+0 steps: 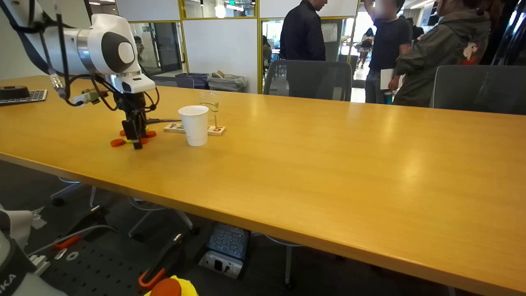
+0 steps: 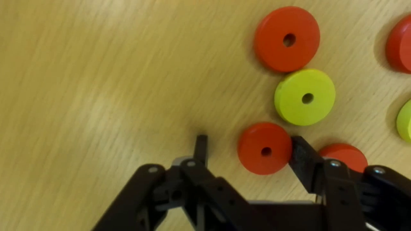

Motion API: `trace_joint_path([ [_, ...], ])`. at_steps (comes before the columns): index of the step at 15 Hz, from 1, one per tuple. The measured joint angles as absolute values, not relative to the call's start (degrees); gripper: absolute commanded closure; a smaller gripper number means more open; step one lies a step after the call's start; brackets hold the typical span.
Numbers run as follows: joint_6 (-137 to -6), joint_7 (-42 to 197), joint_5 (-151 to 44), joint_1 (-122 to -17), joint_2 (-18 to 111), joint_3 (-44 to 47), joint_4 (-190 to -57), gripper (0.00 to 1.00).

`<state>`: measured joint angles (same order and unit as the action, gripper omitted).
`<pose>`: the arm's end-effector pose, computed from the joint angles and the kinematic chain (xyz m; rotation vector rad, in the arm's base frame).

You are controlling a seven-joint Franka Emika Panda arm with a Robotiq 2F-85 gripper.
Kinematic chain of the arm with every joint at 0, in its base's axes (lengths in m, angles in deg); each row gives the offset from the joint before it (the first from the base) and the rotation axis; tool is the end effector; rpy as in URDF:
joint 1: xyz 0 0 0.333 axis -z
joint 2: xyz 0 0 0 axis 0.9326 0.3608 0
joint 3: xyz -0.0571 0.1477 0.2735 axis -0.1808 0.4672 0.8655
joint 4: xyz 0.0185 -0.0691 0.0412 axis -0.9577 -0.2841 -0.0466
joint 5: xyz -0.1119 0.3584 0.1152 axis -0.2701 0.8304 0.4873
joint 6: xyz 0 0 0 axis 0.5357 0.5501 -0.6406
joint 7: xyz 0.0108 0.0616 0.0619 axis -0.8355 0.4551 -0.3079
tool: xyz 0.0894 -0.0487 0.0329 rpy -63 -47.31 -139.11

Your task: Pick up the orange and yellow objects from the table and put them in the two cups

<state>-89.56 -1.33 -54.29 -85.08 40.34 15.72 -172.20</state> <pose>0.4296 0.2199 0.2265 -2.7961 1.3963 -0.0197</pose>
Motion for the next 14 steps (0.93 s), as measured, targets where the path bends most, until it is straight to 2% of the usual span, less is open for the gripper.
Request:
trace_joint_path([
  [2, -89.6, -1.3, -54.5, -85.1, 40.0, 15.7, -172.2, 0.79],
  [3, -89.5, -1.3, -54.5, -85.1, 39.9, 15.7, -172.2, 0.83],
  [4, -89.5, -1.1, -54.5, -85.1, 39.7, 15.7, -172.2, 0.80],
  [14, -87.5, 10.3, -54.5, -82.4, 35.7, 12.9, -168.6, 0.80],
])
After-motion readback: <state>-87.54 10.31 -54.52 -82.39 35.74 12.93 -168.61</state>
